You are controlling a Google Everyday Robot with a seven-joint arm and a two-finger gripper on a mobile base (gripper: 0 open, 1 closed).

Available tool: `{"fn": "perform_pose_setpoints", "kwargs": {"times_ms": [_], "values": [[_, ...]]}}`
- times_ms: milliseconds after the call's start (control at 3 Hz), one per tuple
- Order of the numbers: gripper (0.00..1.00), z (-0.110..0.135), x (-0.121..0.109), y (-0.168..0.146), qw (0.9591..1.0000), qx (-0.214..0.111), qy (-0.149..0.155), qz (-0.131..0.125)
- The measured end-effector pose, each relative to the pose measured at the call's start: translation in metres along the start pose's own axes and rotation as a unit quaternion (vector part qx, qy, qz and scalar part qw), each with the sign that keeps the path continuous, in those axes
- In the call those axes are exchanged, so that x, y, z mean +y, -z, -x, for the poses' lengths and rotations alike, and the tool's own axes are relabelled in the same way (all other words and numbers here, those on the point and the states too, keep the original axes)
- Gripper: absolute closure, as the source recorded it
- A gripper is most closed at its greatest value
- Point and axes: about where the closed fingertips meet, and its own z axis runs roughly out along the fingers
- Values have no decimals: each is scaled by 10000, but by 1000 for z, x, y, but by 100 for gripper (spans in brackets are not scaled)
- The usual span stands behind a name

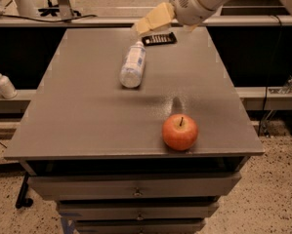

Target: Place blue plastic bottle upright

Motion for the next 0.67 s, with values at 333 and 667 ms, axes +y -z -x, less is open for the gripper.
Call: {"fn": "perform_pose_setpoints", "kwargs": {"times_ms": [333, 667], "values": [[0, 35, 4, -49, 9982, 181, -564, -132], [0, 47, 9, -89, 9919, 453, -1098, -445]]}}
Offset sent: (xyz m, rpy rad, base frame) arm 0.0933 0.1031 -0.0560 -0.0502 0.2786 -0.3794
